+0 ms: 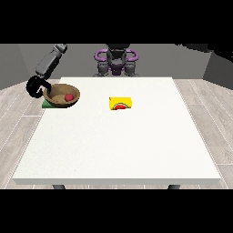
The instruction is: Pick the cup and pour the ball into the bowl, then pick the bowl and place it on the pad
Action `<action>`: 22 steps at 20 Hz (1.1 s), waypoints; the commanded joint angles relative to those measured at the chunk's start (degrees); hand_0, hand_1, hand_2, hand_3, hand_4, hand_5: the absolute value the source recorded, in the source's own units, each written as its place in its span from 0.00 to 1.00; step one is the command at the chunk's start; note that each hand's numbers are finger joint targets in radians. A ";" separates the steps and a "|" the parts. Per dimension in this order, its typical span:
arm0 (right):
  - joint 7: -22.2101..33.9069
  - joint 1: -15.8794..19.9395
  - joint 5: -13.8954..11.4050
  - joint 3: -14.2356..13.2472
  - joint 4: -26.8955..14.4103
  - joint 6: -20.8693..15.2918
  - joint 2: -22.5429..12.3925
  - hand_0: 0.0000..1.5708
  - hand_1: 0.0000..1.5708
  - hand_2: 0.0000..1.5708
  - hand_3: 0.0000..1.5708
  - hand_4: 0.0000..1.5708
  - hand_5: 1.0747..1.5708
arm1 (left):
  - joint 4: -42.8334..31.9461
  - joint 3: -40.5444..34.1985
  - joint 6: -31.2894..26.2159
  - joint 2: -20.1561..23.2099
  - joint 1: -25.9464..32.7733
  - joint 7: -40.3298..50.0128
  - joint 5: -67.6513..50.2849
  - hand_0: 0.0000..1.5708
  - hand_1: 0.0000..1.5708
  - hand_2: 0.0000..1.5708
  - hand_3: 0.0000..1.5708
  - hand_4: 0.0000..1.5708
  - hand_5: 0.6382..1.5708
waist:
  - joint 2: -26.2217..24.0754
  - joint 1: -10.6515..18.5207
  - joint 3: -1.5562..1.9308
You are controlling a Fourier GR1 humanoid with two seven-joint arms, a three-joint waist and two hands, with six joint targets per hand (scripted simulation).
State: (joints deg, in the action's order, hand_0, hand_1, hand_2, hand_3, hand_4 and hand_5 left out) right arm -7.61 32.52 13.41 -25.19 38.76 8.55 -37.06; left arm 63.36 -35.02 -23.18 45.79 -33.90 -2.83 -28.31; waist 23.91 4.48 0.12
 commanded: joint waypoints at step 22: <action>-5.30 4.24 -5.00 2.14 -16.04 5.01 -4.48 1.00 1.00 1.00 0.77 0.61 0.99 | 5.78 -2.01 1.17 0.88 5.91 5.56 -6.95 0.00 0.00 0.00 0.00 0.43 0.98 | -2.31 -1.04 -0.10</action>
State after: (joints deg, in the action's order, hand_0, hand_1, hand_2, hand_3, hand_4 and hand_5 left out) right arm -15.78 35.57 8.65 -23.70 23.11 13.10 -41.28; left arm 71.33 -37.67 -21.98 47.04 -28.04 4.01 -35.95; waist 22.67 4.11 0.05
